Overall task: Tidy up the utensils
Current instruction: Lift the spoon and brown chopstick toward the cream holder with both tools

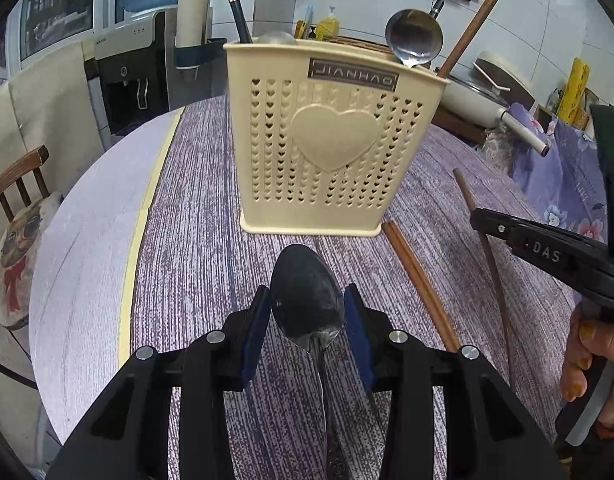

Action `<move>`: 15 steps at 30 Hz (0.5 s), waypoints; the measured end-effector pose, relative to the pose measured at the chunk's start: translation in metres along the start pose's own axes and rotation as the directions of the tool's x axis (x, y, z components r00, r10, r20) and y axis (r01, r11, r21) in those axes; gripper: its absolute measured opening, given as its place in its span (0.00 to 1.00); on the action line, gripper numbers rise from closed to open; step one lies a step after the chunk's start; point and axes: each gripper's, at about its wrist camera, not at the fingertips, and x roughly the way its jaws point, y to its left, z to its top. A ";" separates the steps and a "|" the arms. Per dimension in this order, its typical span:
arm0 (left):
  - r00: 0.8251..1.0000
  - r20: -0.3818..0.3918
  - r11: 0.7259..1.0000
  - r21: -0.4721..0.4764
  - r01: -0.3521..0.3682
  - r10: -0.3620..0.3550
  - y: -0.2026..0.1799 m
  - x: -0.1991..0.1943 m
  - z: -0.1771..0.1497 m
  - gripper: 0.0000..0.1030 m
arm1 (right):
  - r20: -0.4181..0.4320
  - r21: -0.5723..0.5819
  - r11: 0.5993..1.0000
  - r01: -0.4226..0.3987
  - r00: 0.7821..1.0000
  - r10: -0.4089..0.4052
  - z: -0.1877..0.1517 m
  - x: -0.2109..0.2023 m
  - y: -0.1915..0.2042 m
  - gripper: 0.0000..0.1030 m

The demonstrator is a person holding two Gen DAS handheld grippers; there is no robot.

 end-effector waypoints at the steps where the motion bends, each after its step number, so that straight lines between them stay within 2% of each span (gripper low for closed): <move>1: 1.000 0.006 1.000 -0.001 0.003 -0.003 -0.001 -0.001 0.001 0.37 | 0.010 0.001 1.000 -0.004 1.000 0.004 0.001 -0.004 -0.001 0.08; 15: 0.996 0.041 0.996 -0.032 0.085 -0.084 0.005 -0.015 0.018 0.37 | 0.110 0.008 1.000 -0.020 0.994 0.019 0.007 -0.049 -0.007 0.08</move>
